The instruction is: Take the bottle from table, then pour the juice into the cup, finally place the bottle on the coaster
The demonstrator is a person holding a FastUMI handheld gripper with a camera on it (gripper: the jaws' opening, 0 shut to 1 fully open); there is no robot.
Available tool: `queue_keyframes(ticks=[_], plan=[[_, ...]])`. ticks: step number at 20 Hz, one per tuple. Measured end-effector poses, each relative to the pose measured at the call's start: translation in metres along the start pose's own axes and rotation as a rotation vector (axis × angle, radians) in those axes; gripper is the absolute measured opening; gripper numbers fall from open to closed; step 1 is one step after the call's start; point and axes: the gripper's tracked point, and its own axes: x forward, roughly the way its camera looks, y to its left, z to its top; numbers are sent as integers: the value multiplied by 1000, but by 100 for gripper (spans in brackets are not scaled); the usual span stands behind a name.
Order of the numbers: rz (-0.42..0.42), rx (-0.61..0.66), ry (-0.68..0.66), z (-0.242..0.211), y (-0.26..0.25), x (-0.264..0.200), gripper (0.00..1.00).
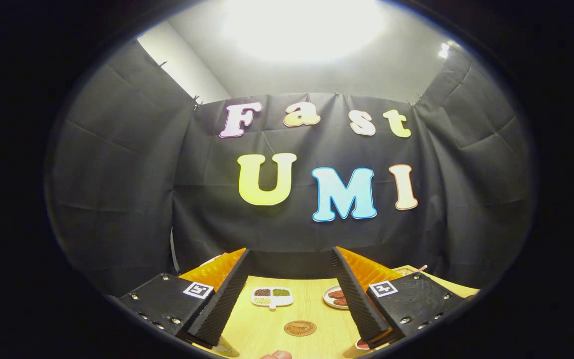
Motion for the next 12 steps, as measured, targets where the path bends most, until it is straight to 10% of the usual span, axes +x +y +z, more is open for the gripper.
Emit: queue_keyframes(ticks=[12], plan=[[28,20,13,-20,39,-10,98]])
